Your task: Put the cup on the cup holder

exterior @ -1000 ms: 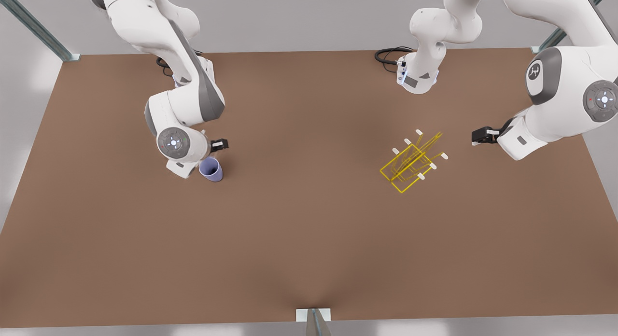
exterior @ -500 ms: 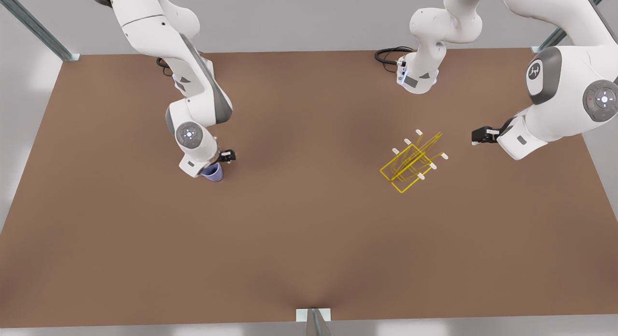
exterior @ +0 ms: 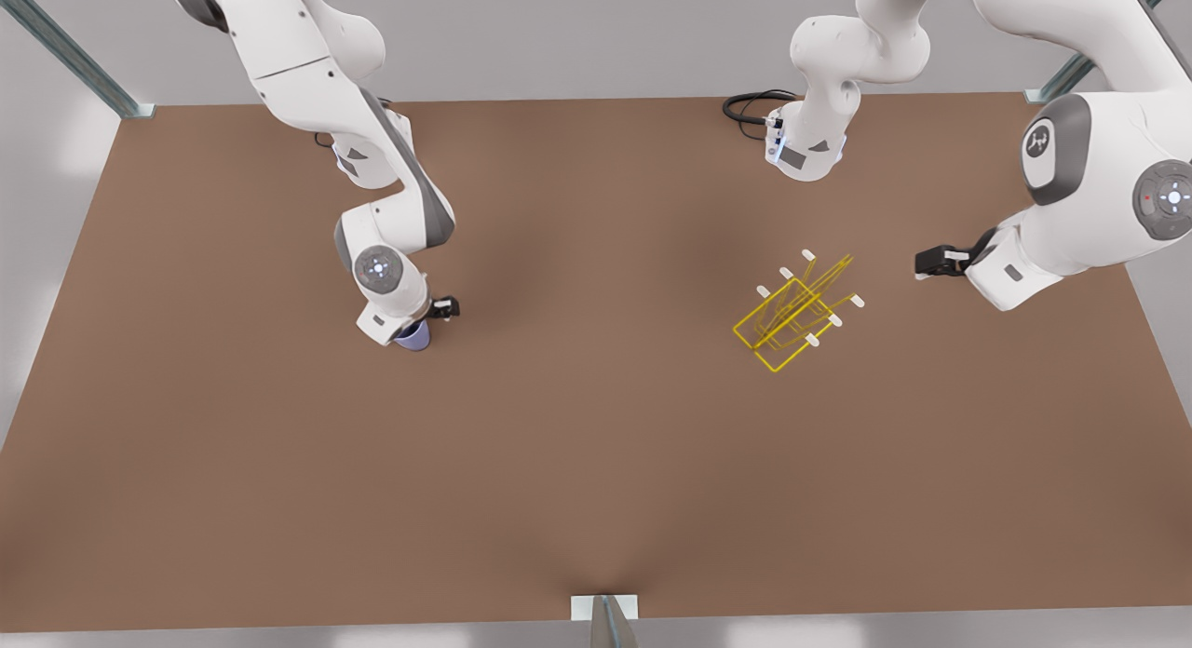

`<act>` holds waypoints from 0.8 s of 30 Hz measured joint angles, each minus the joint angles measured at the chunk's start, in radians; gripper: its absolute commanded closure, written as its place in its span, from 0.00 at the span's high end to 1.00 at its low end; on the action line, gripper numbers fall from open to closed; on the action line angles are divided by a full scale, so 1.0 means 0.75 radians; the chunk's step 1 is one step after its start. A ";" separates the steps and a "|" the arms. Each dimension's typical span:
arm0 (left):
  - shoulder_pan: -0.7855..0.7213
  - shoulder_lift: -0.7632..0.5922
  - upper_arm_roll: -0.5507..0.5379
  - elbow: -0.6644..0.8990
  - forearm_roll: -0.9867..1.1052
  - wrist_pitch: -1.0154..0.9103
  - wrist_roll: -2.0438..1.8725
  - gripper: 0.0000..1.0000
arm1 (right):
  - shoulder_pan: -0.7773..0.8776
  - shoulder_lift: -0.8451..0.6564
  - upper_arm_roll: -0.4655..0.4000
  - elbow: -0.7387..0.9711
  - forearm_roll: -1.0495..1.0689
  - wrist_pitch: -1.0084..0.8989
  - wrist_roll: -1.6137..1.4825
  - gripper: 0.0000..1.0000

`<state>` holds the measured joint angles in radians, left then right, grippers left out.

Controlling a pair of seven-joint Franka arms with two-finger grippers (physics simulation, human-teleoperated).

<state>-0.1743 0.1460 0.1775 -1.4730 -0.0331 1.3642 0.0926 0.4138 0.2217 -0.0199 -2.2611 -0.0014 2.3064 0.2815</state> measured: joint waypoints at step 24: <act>-0.004 0.011 0.000 0.000 0.001 -0.012 -0.001 1.00 | 0.001 0.073 -0.004 -0.008 0.008 -0.001 0.027 0.21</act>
<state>-0.1772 0.1546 0.1775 -1.4729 -0.0323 1.3553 0.0920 0.4149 0.2762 -0.0229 -2.2673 0.0048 2.3055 0.3019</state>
